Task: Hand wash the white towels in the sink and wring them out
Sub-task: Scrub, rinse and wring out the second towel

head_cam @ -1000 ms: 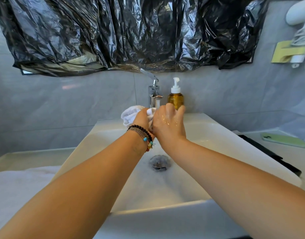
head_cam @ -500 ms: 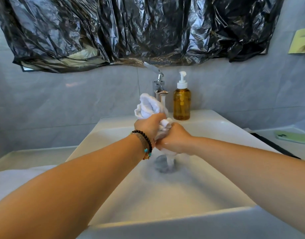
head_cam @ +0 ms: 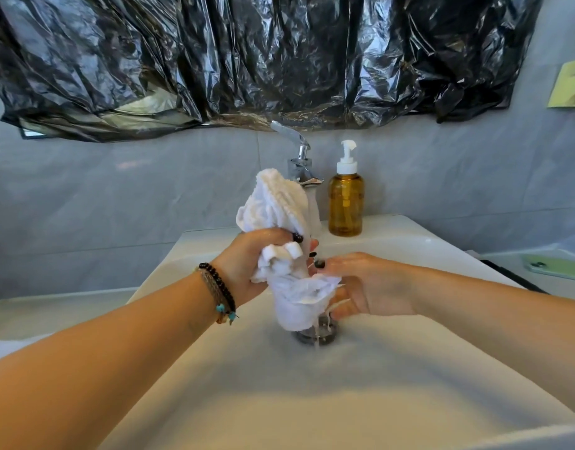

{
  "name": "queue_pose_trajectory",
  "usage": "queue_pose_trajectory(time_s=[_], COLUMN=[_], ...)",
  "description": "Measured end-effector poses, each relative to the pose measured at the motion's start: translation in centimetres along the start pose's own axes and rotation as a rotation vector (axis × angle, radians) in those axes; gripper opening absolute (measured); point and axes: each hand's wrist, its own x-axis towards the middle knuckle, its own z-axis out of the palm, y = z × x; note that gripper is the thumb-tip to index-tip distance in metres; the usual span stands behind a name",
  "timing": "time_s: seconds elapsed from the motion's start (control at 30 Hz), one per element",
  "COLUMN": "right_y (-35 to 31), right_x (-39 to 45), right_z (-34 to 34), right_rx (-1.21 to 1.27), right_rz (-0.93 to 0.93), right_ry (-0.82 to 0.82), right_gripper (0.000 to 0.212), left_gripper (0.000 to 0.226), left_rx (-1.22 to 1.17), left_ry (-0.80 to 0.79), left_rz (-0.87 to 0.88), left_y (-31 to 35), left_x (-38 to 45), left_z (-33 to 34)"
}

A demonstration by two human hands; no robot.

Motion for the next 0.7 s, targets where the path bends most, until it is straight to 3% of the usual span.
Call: queue_pose_trajectory(time_s=[0.13,0.3,0.4,0.6,0.7], right_y=[-0.4,-2.0,-2.3,-0.7,-1.3], right_x=[1.1,3.0,3.6,5.0,5.5], right_z=[-1.0,1.5,1.7,2.9,3.6], right_rx=[0.080,0.040,0.118,0.104,0.017], right_rz=[-0.133,-0.352,-0.381,-0.262,-0.255], right_ry=[0.194,0.213,0.272,0.457,0.585], right_gripper=[0.056,0.047,0.064,0.059,0.058], left_gripper=[0.029,0.026,0.026,0.041,0.025], left_rx=[0.070,0.089,0.099,0.633,0.895], left_ry=[-0.053,-0.204,-0.187,-0.023,0.120], left_rz=[-0.077,-0.224,-0.256,-0.215,-0.157], left_y=[-0.6,-1.0,-0.4,-1.7,-2.1], left_x=[0.0,-0.2,-0.3,-0.3,0.2], left_z=[-0.1,0.8,0.6,1.5,1.5])
